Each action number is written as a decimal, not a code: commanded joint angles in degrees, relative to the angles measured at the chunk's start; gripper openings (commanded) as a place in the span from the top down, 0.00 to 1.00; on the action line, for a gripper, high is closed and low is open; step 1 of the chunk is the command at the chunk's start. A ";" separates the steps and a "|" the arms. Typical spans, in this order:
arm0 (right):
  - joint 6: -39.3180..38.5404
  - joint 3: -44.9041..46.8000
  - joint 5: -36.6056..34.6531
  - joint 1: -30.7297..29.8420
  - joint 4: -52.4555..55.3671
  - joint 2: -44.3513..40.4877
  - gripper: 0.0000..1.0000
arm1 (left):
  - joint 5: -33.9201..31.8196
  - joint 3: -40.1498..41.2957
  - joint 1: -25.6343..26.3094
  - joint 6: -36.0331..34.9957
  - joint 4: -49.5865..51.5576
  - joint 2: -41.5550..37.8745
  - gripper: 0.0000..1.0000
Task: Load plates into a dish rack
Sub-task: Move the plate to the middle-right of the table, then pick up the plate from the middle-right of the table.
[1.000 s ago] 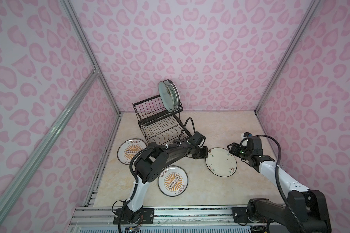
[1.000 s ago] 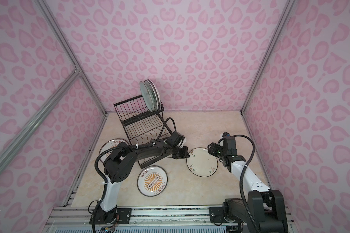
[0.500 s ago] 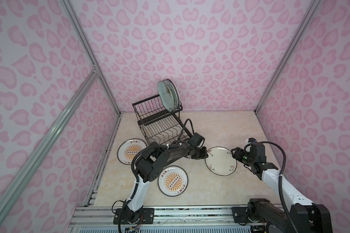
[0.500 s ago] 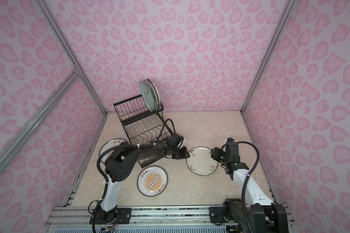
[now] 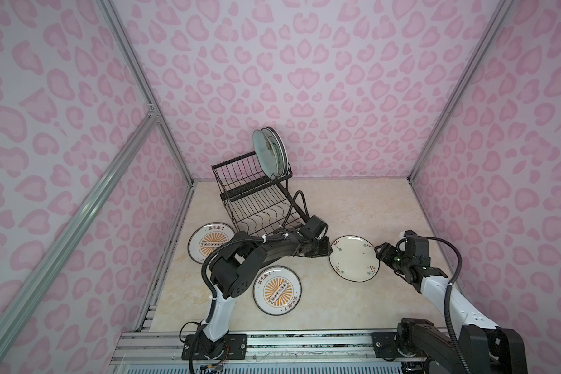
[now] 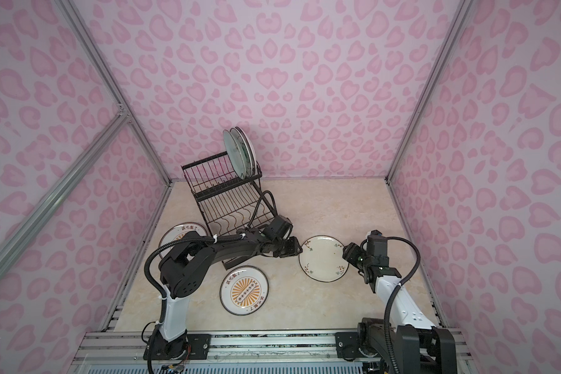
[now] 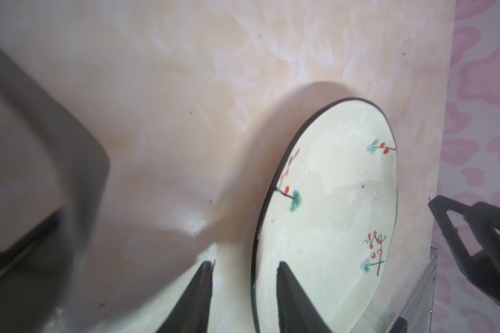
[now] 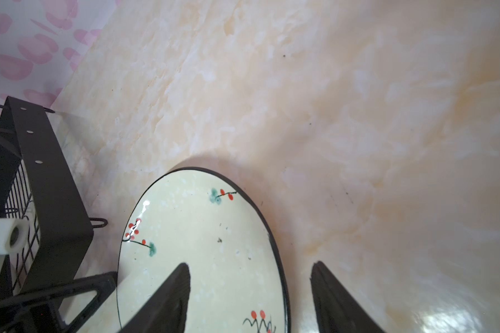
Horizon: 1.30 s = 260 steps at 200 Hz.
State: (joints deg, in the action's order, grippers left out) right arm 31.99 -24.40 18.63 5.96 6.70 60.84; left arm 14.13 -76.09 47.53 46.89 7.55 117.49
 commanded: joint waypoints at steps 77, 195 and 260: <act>1.69 4.55 6.23 4.76 -2.90 -1.77 0.34 | 0.49 -2.63 2.08 2.39 -0.24 2.03 0.60; 3.30 7.40 10.49 4.90 -7.73 1.09 0.38 | 0.10 -3.34 3.27 6.81 -2.29 4.30 0.61; 0.79 4.79 15.21 4.99 -6.93 7.59 0.42 | 0.29 -3.48 3.27 6.83 -2.65 4.76 0.79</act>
State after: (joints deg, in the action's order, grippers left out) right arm 34.13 -19.16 30.87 10.94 0.14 66.15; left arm 14.57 -79.26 50.74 53.89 5.06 121.71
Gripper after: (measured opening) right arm 0.600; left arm 0.245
